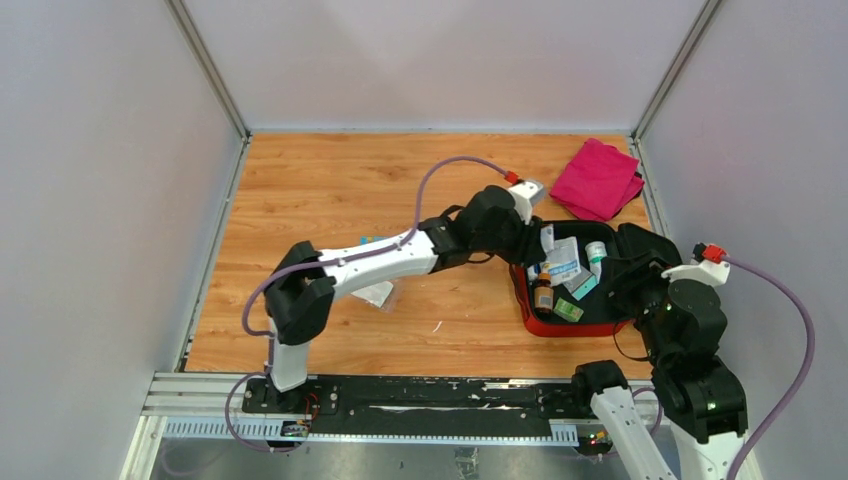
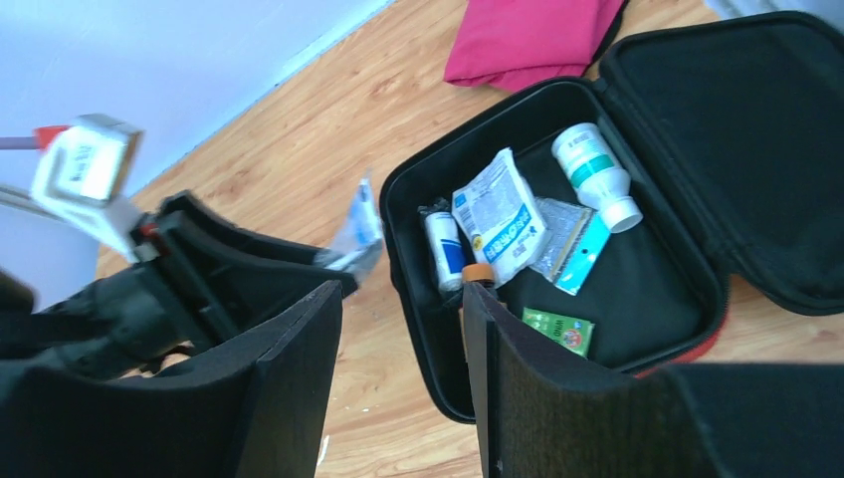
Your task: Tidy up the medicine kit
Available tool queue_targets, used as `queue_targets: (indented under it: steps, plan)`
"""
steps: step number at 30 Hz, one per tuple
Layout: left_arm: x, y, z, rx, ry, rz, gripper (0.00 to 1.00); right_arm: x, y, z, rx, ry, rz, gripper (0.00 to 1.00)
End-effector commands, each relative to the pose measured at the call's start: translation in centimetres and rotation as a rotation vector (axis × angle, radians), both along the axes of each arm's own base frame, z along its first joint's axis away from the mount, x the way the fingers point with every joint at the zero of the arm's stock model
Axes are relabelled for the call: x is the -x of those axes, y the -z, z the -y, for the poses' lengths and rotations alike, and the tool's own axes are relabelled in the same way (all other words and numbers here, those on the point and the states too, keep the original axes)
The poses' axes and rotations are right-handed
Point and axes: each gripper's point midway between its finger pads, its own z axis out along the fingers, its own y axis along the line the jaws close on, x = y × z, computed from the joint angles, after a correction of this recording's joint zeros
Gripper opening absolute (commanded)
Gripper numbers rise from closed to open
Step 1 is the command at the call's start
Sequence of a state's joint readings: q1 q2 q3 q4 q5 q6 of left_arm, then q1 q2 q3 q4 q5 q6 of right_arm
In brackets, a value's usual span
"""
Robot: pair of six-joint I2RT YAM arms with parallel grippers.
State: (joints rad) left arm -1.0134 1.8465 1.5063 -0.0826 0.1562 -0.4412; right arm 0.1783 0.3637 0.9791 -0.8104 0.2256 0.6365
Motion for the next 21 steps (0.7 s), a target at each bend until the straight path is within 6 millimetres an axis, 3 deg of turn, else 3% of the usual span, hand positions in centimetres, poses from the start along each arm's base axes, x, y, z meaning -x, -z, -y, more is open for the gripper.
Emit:
queue_targets:
  steps: [1, 4, 8, 12, 14, 17, 21]
  plan:
    - [2.7, 0.9, 5.2, 0.068, 0.117, -0.058, 0.42, 1.8, 0.4, 2.2, 0.083, 0.075, -0.032, 0.53]
    - [4.3, 1.5, 7.6, 0.065, 0.182, -0.039, 0.44, 2.0, 0.5, 2.3, 0.096, 0.072, -0.044, 0.53]
    - [4.4, 2.8, 9.4, 0.042, 0.215, -0.039, 0.55, 2.0, 0.8, 2.1, 0.1, 0.06, -0.052, 0.53]
    - [4.2, 3.1, 9.4, 0.008, 0.225, -0.027, 0.69, 1.9, 1.2, 1.9, 0.101, 0.05, -0.065, 0.53]
    - [4.3, 2.1, 8.7, 0.013, 0.222, -0.007, 0.77, 1.8, 1.5, 1.8, 0.098, 0.048, -0.072, 0.53]
    - [3.8, 1.1, 6.7, -0.016, 0.172, 0.036, 0.79, 1.6, 1.9, 1.6, 0.086, 0.043, -0.081, 0.53]
    - [1.9, 1.2, 1.8, -0.073, 0.034, 0.045, 0.8, 1.3, 2.3, 1.2, 0.07, 0.033, -0.087, 0.53]
